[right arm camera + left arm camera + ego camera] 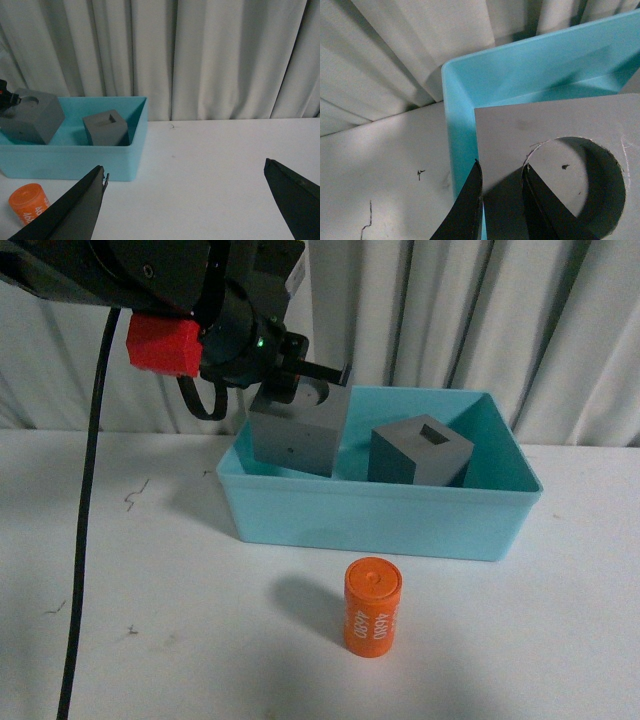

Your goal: Place gray and orange parts in blue box

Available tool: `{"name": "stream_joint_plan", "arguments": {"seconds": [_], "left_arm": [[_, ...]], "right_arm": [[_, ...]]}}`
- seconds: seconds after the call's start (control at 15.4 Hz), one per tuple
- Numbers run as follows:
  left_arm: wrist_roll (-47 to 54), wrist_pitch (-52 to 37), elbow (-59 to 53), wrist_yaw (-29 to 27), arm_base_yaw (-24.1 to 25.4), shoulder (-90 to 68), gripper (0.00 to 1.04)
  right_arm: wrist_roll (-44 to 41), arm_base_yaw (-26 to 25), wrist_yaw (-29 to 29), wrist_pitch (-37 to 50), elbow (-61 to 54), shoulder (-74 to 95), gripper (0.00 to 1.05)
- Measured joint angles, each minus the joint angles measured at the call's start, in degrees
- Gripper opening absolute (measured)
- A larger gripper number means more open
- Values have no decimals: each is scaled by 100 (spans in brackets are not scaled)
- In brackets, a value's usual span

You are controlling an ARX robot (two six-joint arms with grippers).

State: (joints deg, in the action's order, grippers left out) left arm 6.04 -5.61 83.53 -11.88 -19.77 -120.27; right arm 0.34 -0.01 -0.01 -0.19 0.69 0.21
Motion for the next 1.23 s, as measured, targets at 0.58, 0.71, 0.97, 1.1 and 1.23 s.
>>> {"name": "stream_joint_plan", "arguments": {"seconds": [0.58, 0.71, 0.97, 1.1, 1.23], "left_arm": [[-949, 177, -1047, 894, 466, 944, 98], [-1071, 175, -1235, 994, 520, 1298, 97], [-1303, 94, -1681, 1283, 671, 2096, 98], [-1742, 328, -2955, 1910, 1241, 3891, 98], [-1808, 1287, -4494, 2514, 2240, 5418, 98]], "right_arm": [[0, 0, 0, -2, 0, 0, 98], [0, 0, 0, -2, 0, 0, 98], [0, 0, 0, 0, 0, 0, 98], [0, 0, 0, -2, 0, 0, 98], [0, 0, 0, 0, 0, 0, 98]]}}
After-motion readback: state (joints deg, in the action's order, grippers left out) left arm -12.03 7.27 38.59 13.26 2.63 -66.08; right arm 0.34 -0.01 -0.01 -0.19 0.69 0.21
